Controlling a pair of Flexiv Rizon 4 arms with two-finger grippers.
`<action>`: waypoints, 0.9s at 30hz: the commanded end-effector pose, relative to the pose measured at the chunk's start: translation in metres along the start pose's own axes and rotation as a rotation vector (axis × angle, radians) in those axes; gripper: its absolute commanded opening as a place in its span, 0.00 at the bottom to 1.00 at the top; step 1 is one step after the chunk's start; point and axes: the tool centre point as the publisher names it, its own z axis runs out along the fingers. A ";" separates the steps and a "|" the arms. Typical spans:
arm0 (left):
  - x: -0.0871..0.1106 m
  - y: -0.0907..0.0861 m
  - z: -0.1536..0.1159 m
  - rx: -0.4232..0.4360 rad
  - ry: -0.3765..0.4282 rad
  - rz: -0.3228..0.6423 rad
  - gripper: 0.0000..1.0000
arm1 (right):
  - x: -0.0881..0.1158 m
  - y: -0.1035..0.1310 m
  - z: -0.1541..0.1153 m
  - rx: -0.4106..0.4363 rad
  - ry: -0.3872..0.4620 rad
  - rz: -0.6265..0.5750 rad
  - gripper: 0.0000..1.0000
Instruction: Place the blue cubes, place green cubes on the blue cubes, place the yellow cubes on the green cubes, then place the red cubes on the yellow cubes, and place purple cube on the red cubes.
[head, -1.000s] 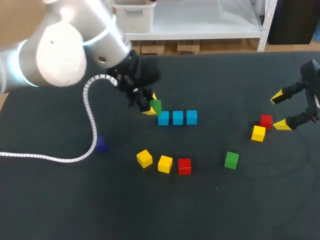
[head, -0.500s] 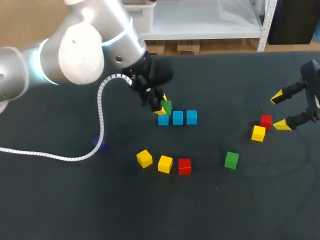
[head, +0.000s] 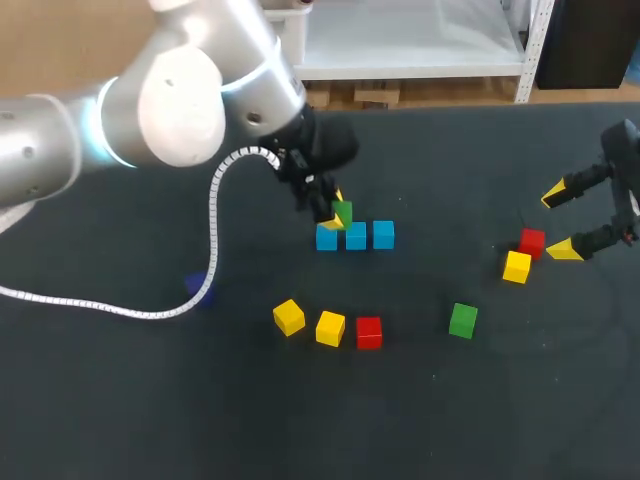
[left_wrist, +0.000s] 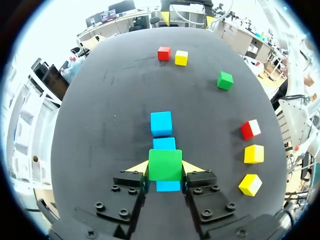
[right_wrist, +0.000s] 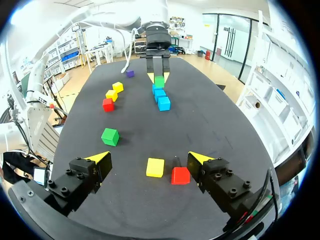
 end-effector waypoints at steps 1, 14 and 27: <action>0.000 0.002 0.004 0.007 0.005 -0.005 0.00 | 0.000 -0.001 0.001 0.000 -0.002 -0.001 1.00; 0.005 0.003 0.008 0.014 0.011 -0.027 0.00 | 0.000 -0.001 0.001 0.000 -0.002 -0.001 1.00; 0.005 0.003 0.009 0.019 0.010 -0.029 0.00 | 0.000 -0.001 0.001 0.000 -0.002 -0.001 1.00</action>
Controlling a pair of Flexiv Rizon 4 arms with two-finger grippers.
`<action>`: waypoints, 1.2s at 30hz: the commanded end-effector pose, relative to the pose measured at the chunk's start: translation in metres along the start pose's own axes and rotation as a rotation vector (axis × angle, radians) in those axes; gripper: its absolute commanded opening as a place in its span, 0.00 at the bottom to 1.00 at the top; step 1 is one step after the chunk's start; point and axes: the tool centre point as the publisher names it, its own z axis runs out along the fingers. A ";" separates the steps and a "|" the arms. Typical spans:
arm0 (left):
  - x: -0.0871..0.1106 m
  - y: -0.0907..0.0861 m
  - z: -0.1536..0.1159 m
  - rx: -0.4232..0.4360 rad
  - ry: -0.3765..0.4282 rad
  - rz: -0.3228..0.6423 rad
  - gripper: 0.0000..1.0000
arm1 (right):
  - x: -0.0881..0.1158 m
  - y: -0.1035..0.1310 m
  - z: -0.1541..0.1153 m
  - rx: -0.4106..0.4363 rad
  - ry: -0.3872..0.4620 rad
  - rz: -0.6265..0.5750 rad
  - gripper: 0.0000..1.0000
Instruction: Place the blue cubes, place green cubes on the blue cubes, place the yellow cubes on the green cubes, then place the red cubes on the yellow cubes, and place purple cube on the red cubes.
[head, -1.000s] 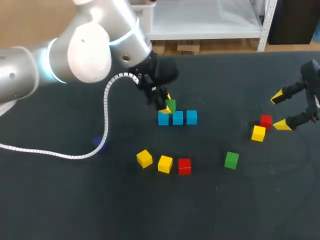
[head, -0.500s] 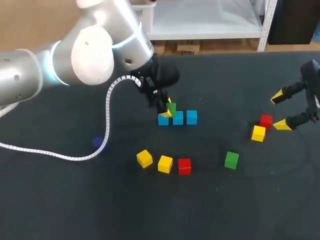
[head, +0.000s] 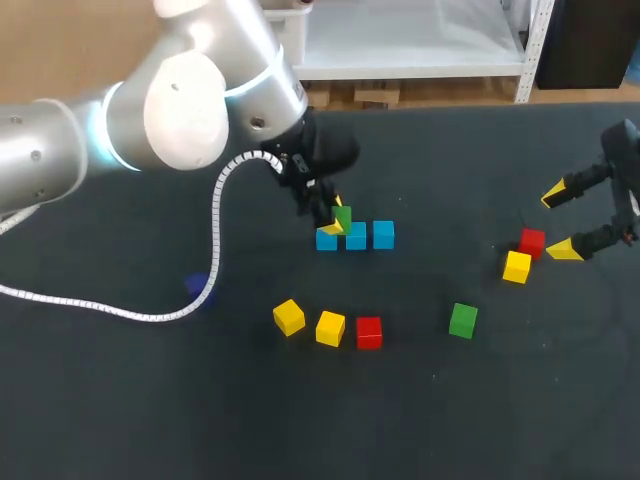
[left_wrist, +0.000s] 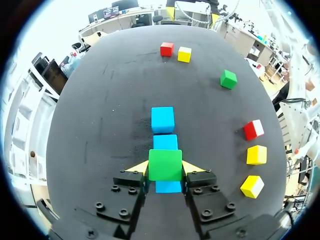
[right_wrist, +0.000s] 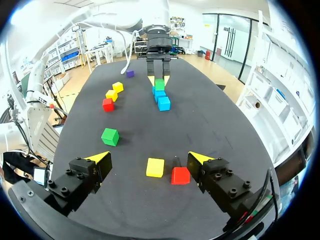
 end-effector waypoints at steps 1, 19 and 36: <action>0.000 0.003 0.000 0.006 0.004 0.003 0.00 | 0.000 -0.001 0.001 0.000 -0.002 -0.001 1.00; -0.002 0.002 0.003 0.005 0.016 0.010 0.00 | 0.000 -0.001 0.001 0.000 -0.002 -0.001 1.00; 0.002 0.004 0.002 -0.001 0.033 -0.007 1.00 | 0.000 -0.001 0.001 0.000 -0.002 -0.001 1.00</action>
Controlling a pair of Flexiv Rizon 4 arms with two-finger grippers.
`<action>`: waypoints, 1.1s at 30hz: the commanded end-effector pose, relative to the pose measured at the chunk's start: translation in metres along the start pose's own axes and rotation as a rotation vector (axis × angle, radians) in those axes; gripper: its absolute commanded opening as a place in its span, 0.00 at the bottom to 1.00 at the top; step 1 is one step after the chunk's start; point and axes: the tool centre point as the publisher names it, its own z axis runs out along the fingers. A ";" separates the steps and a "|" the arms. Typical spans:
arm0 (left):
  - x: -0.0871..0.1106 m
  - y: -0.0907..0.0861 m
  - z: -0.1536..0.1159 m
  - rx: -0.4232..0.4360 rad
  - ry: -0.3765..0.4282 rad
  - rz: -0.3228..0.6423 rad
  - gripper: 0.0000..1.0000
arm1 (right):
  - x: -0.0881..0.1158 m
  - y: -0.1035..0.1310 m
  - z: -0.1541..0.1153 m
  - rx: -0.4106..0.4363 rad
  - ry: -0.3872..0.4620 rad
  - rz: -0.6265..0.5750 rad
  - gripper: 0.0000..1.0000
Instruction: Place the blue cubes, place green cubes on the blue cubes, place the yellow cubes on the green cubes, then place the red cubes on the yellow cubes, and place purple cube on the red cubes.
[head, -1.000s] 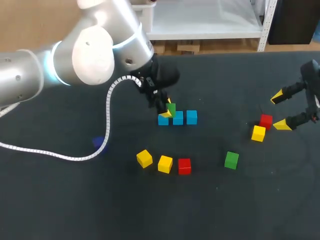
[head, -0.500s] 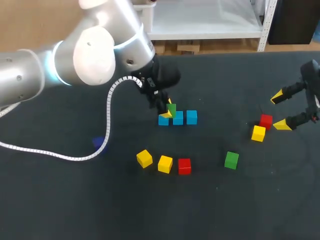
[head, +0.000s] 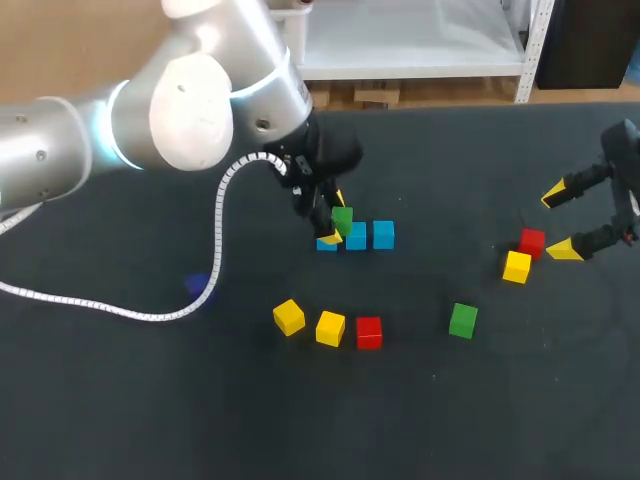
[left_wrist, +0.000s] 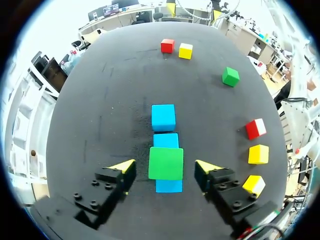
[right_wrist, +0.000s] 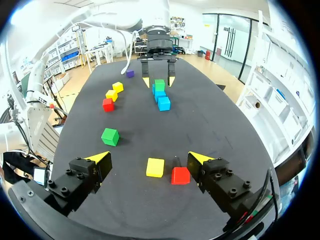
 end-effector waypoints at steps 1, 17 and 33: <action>0.001 0.003 -0.002 0.003 0.003 -0.004 1.00 | 0.000 -0.001 0.001 0.000 -0.002 -0.001 1.00; 0.043 -0.020 -0.089 -0.042 -0.166 -0.028 1.00 | 0.000 -0.001 0.001 0.000 -0.002 -0.001 1.00; 0.086 -0.034 -0.120 -0.054 -0.261 -0.047 1.00 | 0.000 -0.001 0.001 0.000 -0.002 -0.001 1.00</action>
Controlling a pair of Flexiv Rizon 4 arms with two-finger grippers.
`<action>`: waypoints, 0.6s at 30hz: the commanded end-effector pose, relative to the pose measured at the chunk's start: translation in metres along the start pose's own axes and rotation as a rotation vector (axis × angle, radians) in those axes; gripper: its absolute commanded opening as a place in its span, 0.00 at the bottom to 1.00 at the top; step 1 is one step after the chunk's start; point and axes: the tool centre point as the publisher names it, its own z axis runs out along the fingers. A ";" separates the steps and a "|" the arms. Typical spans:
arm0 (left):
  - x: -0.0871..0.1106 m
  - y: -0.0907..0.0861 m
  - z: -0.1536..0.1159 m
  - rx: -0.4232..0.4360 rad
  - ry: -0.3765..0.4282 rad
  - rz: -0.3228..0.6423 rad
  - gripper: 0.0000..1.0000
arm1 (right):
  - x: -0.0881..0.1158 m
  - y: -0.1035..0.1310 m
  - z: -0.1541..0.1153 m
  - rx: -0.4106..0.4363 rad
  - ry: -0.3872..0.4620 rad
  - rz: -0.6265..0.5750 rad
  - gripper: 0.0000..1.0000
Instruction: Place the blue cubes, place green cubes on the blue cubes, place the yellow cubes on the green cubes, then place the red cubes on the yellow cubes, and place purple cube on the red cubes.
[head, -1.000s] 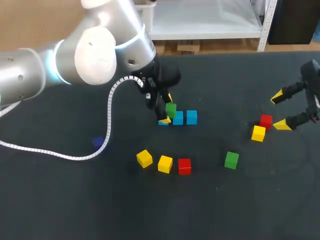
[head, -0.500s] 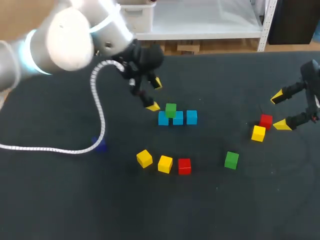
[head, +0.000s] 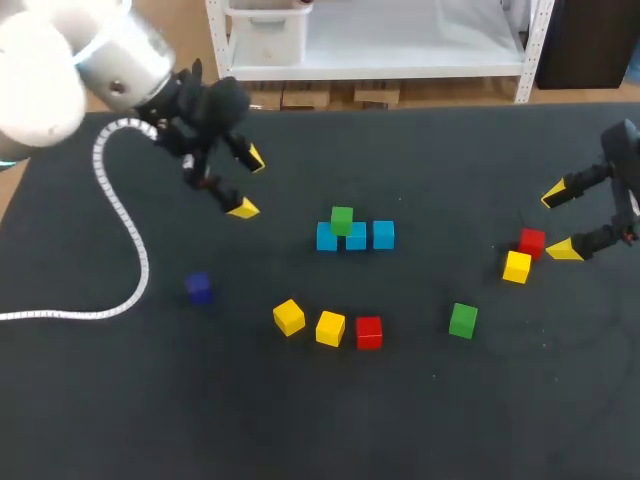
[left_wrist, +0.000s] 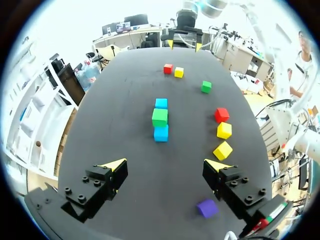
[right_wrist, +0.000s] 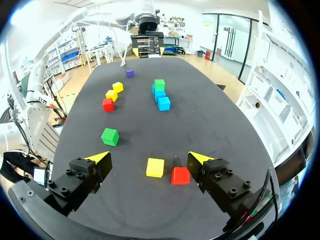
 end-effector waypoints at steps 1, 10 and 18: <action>0.012 -0.011 -0.009 -0.019 -0.051 0.007 1.00 | 0.000 -0.001 0.001 0.000 -0.002 -0.001 1.00; 0.037 -0.013 -0.022 -0.020 -0.048 0.008 1.00 | 0.000 -0.001 0.001 0.000 -0.002 -0.001 1.00; 0.053 -0.010 -0.031 0.006 -0.050 0.081 1.00 | 0.000 -0.001 0.001 0.000 -0.002 -0.001 1.00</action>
